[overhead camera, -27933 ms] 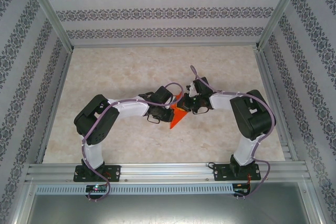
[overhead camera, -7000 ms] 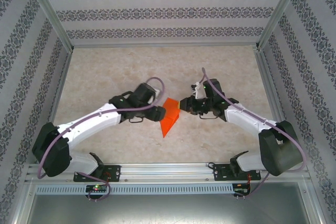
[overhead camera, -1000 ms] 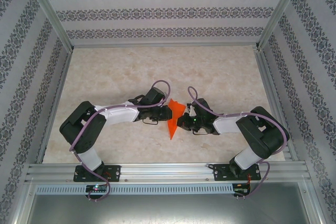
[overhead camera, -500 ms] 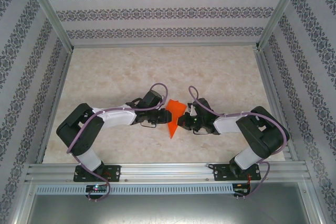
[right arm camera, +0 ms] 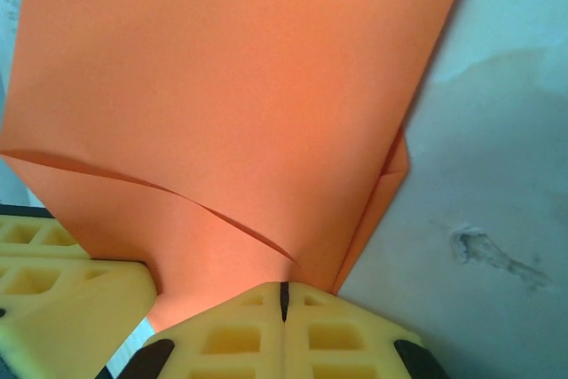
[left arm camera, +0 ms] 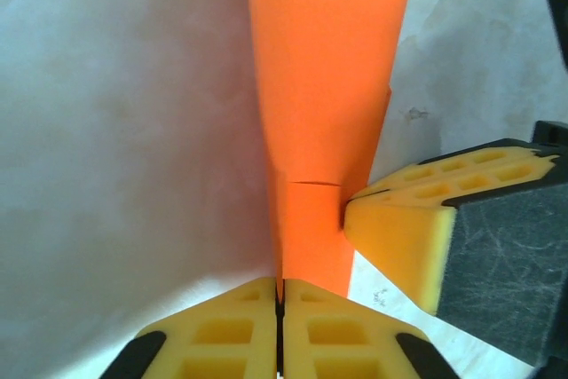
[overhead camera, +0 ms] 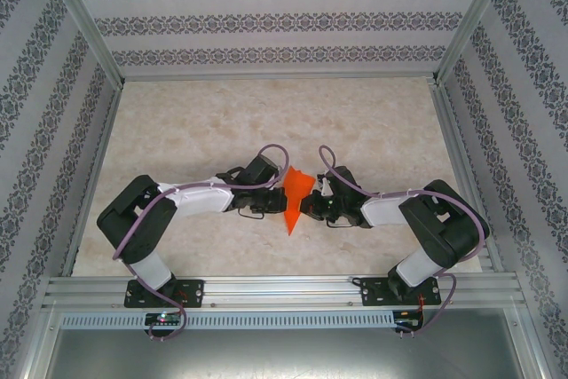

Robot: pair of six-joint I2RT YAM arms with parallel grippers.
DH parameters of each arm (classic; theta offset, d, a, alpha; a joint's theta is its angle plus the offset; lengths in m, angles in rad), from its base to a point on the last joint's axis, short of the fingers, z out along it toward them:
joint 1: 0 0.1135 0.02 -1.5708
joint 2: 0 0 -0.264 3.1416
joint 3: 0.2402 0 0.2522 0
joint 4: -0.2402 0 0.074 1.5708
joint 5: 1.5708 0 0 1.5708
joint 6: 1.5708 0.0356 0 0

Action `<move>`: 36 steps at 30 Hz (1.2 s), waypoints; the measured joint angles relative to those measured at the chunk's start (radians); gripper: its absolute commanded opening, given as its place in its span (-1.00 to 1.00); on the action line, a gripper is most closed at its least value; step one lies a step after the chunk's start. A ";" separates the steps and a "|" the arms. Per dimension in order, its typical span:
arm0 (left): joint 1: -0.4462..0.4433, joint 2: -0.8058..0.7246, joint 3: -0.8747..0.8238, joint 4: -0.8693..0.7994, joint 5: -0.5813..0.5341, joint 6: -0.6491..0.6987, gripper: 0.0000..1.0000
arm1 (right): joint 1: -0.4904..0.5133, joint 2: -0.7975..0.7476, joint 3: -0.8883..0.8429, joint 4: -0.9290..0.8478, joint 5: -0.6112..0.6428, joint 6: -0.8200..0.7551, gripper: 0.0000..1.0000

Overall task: Fold a paper plane with a square sheet of paper (pick it up from the middle)
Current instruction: Fold the wing for the fifth time at the center of the table.

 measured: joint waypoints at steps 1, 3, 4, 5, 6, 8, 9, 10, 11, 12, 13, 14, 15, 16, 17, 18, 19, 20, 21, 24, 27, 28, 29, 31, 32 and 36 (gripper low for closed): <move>-0.005 0.004 0.012 -0.016 -0.011 0.008 -0.86 | 0.000 0.000 0.000 0.000 0.000 0.000 -1.00; -0.011 0.014 0.031 -0.039 -0.026 0.021 -0.86 | 0.000 0.000 0.000 0.000 0.000 0.000 -1.00; -0.013 0.020 0.040 -0.053 -0.035 0.025 -0.86 | 0.000 0.000 0.000 0.001 0.000 0.000 -1.00; -0.016 0.025 0.047 -0.063 -0.042 0.029 -0.86 | 0.000 0.000 0.000 0.001 0.000 0.000 -1.00; -0.019 0.031 0.055 -0.072 -0.050 0.034 -0.86 | 0.000 0.001 0.000 0.001 -0.001 0.000 -1.00; -0.026 0.045 0.072 -0.093 -0.066 0.044 -0.86 | 0.000 0.000 -0.004 0.009 -0.001 0.003 -1.00; -0.030 0.054 0.081 -0.101 -0.070 0.047 -0.86 | 0.000 0.000 -0.005 0.011 -0.001 0.004 -1.00; -0.033 0.061 0.087 -0.105 -0.073 0.048 -0.86 | 0.000 0.000 -0.005 0.012 -0.001 0.004 -1.00; -0.036 0.067 0.092 -0.107 -0.075 0.048 -0.86 | 0.000 0.000 -0.007 0.015 -0.001 0.005 -1.00; -0.038 0.072 0.095 -0.106 -0.074 0.048 -0.86 | 0.000 0.001 -0.009 0.019 -0.001 0.007 -1.00; -0.039 0.073 0.095 -0.106 -0.072 0.048 -0.86 | 0.000 0.000 -0.010 0.023 -0.001 0.007 -1.00; -0.039 0.073 0.095 -0.106 -0.069 0.048 -0.86 | 0.000 0.001 -0.011 0.024 -0.001 0.007 -1.00; -0.039 0.073 0.096 -0.106 -0.065 0.047 -0.86 | 0.000 0.001 -0.011 0.025 -0.001 0.007 -1.00; -0.039 0.073 0.097 -0.105 -0.061 0.047 -0.86 | 0.000 0.001 -0.011 0.026 -0.001 0.007 -1.00; -0.039 0.073 0.097 -0.104 -0.058 0.047 -0.85 | 0.000 0.001 -0.011 0.027 -0.001 0.007 -1.00; -0.039 0.073 0.097 -0.102 -0.053 0.047 -0.85 | 0.000 0.001 -0.011 0.027 -0.001 0.007 -1.00; -0.039 0.073 0.098 -0.101 -0.047 0.047 -0.85 | 0.000 0.001 -0.013 0.028 -0.001 0.007 -1.00; -0.039 0.073 0.098 -0.100 -0.041 0.047 -0.84 | 0.000 0.001 -0.013 0.031 -0.001 0.007 -1.00; -0.039 0.073 0.098 -0.097 -0.035 0.047 -0.84 | 0.000 0.001 -0.015 0.034 -0.001 0.007 -1.00; -0.039 0.073 0.099 -0.090 -0.019 0.045 -0.83 | 0.000 0.002 -0.017 0.040 -0.002 0.007 -1.00; -0.039 0.073 0.106 -0.080 0.000 0.042 -0.83 | -0.005 0.005 -0.018 0.043 -0.011 0.011 -1.00; -0.039 0.074 0.111 -0.077 0.010 0.042 -0.83 | -0.006 0.005 -0.018 0.043 -0.013 0.011 -1.00; -0.040 0.075 0.113 -0.072 0.017 0.040 -0.82 | -0.006 0.005 -0.019 0.046 -0.013 0.012 -1.00; -0.043 0.078 0.117 -0.063 0.027 0.036 -0.82 | -0.006 0.005 -0.022 0.051 -0.013 0.015 -1.00; -0.045 0.079 0.117 -0.057 0.033 0.035 -0.82 | -0.006 0.005 -0.023 0.054 -0.013 0.015 -1.00; -0.046 0.092 0.117 -0.048 0.042 0.030 -0.82 | -0.006 0.005 -0.027 0.064 -0.013 0.022 -1.00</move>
